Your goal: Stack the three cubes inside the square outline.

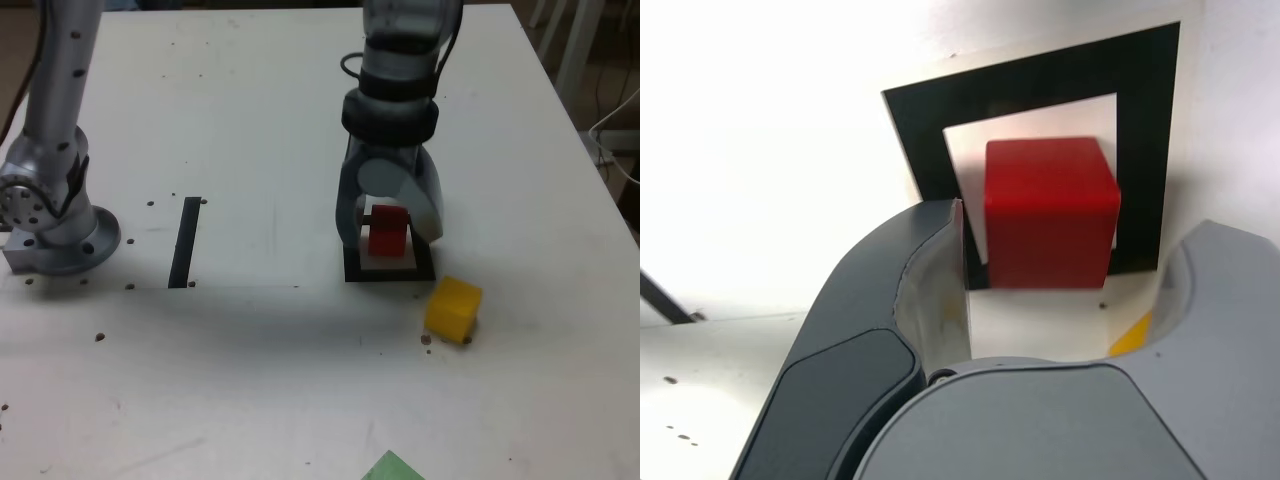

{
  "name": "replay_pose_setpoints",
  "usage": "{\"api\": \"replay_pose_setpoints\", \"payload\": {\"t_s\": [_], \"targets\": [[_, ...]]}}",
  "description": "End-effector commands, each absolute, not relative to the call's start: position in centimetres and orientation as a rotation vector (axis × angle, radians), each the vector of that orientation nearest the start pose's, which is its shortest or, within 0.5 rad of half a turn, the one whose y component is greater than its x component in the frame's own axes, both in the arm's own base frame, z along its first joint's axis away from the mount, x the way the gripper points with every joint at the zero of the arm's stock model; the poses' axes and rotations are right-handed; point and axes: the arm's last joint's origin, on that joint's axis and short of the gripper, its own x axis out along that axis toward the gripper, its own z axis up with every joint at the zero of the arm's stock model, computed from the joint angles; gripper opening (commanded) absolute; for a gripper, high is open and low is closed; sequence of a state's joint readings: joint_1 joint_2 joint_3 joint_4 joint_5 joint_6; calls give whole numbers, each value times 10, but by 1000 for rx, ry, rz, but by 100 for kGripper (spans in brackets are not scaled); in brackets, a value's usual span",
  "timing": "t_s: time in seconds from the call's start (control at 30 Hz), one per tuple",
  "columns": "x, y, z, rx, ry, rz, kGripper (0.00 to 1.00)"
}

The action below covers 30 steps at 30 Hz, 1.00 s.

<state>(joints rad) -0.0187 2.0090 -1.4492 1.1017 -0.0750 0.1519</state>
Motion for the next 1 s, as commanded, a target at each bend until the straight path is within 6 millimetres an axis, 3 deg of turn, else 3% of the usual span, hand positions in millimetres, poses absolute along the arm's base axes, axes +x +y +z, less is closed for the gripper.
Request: {"api": "replay_pose_setpoints", "payload": {"t_s": [0.0, 0.3, 0.5, 0.7, 0.97], "targets": [[349, -13, 245, 87, 1633, -197, 100], [339, -27, 270, 166, 1611, -197, 100], [339, -55, 280, 268, 1587, -234, 100], [341, -89, 286, 350, 1547, -296, 99], [353, -104, 281, 381, 1550, -324, 99]]}}
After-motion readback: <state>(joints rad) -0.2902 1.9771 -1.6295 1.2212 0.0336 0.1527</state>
